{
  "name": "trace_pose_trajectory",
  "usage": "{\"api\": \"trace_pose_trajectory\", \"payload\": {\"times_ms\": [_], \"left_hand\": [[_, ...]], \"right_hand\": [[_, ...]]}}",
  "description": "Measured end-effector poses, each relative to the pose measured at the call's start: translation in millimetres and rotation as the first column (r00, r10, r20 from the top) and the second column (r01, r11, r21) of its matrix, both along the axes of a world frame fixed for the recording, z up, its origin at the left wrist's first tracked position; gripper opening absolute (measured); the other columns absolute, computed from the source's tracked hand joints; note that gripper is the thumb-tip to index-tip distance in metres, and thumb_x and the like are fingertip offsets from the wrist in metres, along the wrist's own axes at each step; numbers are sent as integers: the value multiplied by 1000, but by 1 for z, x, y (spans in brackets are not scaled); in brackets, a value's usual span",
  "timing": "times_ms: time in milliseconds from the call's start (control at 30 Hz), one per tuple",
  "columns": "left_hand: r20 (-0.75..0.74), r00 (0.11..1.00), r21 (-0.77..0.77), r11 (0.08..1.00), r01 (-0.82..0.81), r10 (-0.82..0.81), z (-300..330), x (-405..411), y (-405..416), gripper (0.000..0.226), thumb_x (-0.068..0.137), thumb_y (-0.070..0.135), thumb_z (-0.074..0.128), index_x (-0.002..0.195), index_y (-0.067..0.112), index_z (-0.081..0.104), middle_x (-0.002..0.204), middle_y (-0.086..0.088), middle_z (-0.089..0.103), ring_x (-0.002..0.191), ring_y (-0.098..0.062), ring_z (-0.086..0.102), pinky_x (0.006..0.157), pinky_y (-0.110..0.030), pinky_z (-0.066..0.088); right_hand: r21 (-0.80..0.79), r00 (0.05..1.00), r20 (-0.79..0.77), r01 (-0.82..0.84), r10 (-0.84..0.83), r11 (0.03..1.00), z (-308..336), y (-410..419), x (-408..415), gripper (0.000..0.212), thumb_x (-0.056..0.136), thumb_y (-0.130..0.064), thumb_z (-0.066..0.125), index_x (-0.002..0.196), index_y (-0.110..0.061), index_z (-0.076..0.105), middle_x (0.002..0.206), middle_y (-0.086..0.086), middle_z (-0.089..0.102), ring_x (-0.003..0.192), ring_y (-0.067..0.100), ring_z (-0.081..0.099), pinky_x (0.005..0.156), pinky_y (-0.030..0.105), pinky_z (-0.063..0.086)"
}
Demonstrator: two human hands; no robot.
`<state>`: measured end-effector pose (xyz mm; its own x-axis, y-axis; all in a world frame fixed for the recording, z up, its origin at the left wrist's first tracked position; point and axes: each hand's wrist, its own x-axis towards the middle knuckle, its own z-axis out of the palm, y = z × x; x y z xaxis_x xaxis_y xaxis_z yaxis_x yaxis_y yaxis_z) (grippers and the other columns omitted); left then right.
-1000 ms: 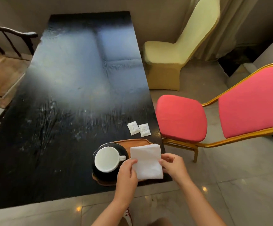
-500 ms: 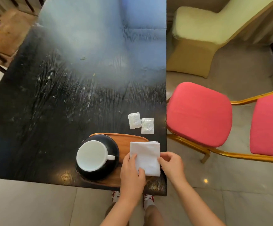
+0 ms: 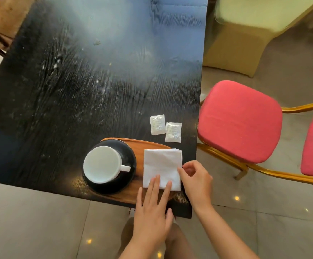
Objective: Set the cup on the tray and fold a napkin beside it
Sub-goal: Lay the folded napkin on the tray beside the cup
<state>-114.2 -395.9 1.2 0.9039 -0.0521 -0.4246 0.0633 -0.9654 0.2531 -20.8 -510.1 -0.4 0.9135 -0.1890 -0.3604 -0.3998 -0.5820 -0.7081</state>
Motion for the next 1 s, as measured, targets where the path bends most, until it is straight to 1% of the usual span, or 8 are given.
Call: {"api": "trace_pose_trajectory", "payload": {"times_ms": [100,167,233,333,567,767,933,1000], "left_hand": [[36,999,-22,1000,-17,18,-5,4,6,73,75,39,51,143,25,32,150,-8,35,138,-25,30,111,-47,28],[61,998,-32,999,-24,26,-8,4,11,72,77,36,49,145,25,28,152,-8,30,140,-24,25,112,-47,26],[74,996,-33,998,-46,48,-11,3,15,72,78,35,49,145,26,26,154,-7,26,142,-23,20,110,-49,24],[82,995,-13,998,-56,57,-13,4,16,73,78,36,50,146,28,25,154,-8,26,142,-24,20,109,-48,25],[130,991,22,999,-26,23,-21,1,19,72,80,37,48,147,29,21,155,-8,23,142,-24,21,109,-47,28],[125,992,-8,1000,-4,5,-26,1,23,72,84,38,43,148,31,11,158,-7,10,145,-24,10,113,-45,21],[93,996,-32,999,3,0,-16,4,24,68,87,39,38,148,31,10,158,-6,4,145,-23,3,115,-46,15],[142,990,-33,999,11,-6,-3,7,23,64,86,40,40,146,26,24,155,-9,22,143,-24,20,112,-45,26]], "right_hand": [[-80,987,94,-121,128,989,-1,4,0,8,82,-25,66,87,-22,60,84,-6,64,75,8,59,57,14,42],[-177,946,192,-229,262,957,-1,5,-1,24,81,-21,68,104,-19,61,101,0,64,95,14,58,75,25,52],[-359,835,260,-383,485,851,-5,4,-2,47,81,-19,68,125,-15,54,127,8,57,122,26,49,98,40,42],[-552,660,208,-530,722,644,-13,2,-3,54,84,-24,65,134,-14,47,145,11,41,137,31,29,107,51,25],[-574,639,130,-575,758,583,-24,0,-3,56,88,-27,60,139,-15,40,150,9,33,140,29,21,108,55,22],[-594,644,99,-573,758,565,-29,1,-5,57,89,-31,57,140,-18,37,152,7,29,141,26,16,110,54,19],[-548,665,150,-560,731,622,-22,3,-5,46,91,-28,54,136,-18,44,149,8,35,141,27,20,110,54,17],[-484,680,255,-526,688,699,-14,2,-1,35,90,-19,52,125,-14,55,140,10,49,136,29,34,109,53,21]]}}
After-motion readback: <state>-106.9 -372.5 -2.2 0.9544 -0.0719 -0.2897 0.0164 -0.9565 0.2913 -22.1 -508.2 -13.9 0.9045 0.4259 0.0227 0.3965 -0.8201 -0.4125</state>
